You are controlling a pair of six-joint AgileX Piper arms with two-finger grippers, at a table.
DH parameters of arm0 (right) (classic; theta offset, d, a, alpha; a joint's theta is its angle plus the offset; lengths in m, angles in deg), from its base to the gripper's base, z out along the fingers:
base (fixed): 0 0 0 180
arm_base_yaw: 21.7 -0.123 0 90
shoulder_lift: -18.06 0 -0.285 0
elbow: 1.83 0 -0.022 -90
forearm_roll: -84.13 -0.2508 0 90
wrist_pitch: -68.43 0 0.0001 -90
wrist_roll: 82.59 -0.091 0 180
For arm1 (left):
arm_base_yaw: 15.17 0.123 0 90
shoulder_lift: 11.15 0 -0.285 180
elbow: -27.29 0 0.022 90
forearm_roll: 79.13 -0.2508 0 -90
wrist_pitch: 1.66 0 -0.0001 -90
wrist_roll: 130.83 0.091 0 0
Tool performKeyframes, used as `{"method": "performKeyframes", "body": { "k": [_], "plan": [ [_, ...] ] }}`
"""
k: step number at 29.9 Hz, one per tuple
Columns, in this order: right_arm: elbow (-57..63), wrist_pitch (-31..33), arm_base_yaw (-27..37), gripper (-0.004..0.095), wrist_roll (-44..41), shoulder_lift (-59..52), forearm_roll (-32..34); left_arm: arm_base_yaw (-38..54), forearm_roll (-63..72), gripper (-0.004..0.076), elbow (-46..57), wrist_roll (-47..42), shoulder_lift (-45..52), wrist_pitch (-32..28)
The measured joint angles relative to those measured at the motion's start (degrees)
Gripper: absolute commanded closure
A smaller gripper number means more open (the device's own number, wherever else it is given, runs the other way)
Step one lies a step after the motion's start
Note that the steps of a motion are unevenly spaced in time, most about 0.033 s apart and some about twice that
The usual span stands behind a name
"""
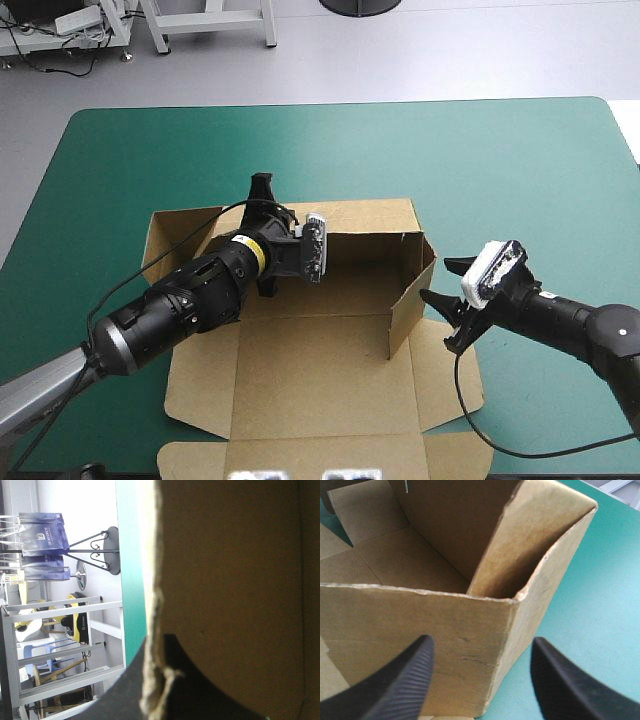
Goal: Fold the box
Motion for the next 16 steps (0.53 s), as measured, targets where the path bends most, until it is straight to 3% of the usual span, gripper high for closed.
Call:
{"method": "performKeyframes", "body": {
  "k": [16],
  "plan": [
    [0.0, -1.9, -3.98, 0.0118, -2.95, 1.74, -3.61, 0.0, -0.88, 0.0729, 0.0, -0.47, -1.05, -0.27]
  ]
}}
